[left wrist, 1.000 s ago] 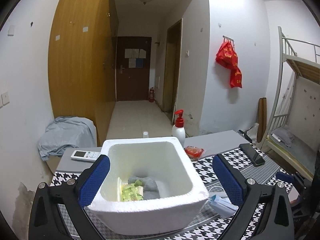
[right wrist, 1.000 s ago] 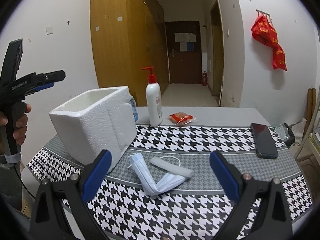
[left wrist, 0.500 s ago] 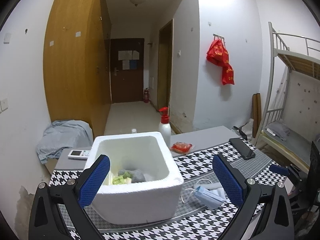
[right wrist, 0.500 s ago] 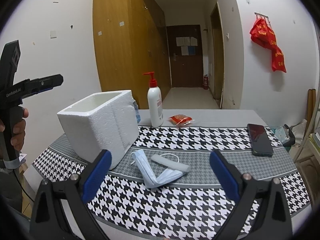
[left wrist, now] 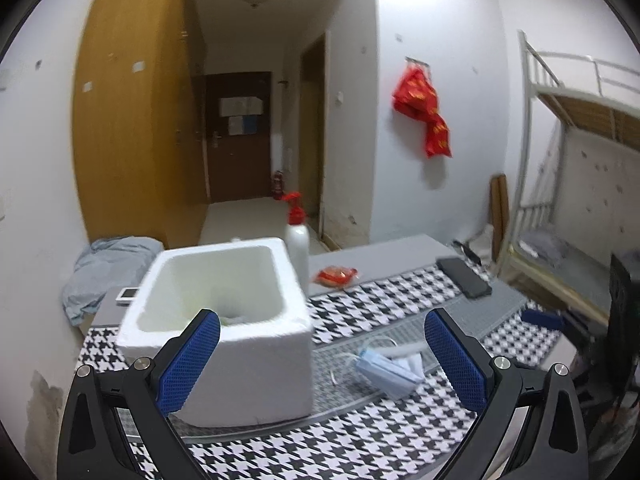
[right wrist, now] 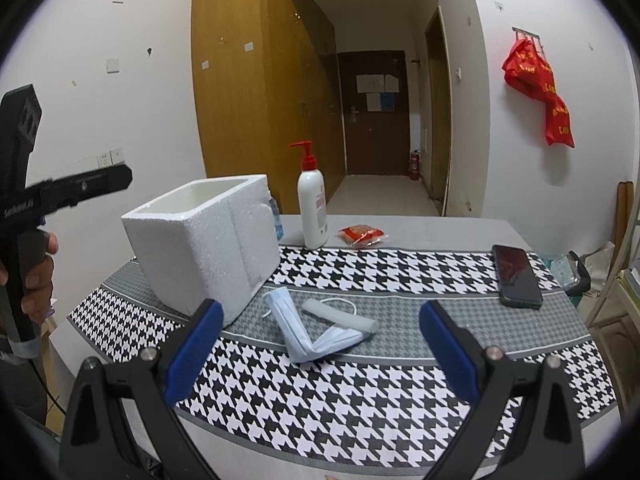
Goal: Organize soft objects
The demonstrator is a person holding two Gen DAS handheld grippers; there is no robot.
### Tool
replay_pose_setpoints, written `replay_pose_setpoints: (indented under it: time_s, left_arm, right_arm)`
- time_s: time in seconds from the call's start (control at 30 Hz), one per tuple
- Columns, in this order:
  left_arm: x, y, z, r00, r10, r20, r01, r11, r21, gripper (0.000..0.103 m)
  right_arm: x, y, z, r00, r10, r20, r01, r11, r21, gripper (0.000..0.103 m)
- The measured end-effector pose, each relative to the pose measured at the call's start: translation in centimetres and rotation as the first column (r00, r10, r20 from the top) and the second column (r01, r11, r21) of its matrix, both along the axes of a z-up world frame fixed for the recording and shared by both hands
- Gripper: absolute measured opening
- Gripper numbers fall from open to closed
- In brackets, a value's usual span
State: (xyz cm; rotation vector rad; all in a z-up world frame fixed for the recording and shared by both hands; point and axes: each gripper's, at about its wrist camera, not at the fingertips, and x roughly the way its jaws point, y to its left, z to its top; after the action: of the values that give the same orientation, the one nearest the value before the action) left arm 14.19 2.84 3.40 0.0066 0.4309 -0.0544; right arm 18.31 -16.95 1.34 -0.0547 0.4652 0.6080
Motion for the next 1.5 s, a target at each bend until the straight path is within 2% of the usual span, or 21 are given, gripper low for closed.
replay_pose_setpoints:
  time_s: [0.23,0.43,0.9,1.07,1.2,1.5]
  left_arm:
    - [0.1,-1.5,-1.8,0.999,-0.036,-0.023,0.036,0.999,-0.008,0.102]
    - [0.7,-3.2,-3.3,0.995,-0.083,-0.052,0.084,0.996,0.016,0.102]
    - [2.4,-5.2,-6.5,0.985,-0.139,-0.104,0.139,0.99,-0.007,0.102]
    - [3.3,-5.1,-7.5,0.981,-0.134,-0.139,0.13,0.991,-0.04,0.102]
    - [3.7,-5.5,-8.3,0.982,-0.114,-0.15,0.112,0.994,-0.022,0.102]
    - [5.2,-6.1,-10.2,0.972,-0.086,-0.219,0.078,0.996,-0.042,0.1]
  right_arm:
    - [0.4,-0.2,-0.9,0.999,0.002,-0.032,-0.003,1.0,-0.006,0.1]
    - [0.7,-0.6,-1.7,0.998,-0.007,-0.055,0.007,1.0,-0.011,0.1]
    - [1.6,-1.5,-3.5,0.995,-0.057,-0.087,0.054,0.998,-0.039,0.1]
    - [1.8,-1.8,-4.0,0.993,-0.065,-0.099,0.061,0.997,-0.046,0.1]
    - [2.0,-1.8,-4.5,0.992,-0.067,-0.106,0.062,0.997,-0.051,0.1]
    - [3.0,-2.1,-5.5,0.989,-0.067,-0.129,0.059,0.996,-0.064,0.1]
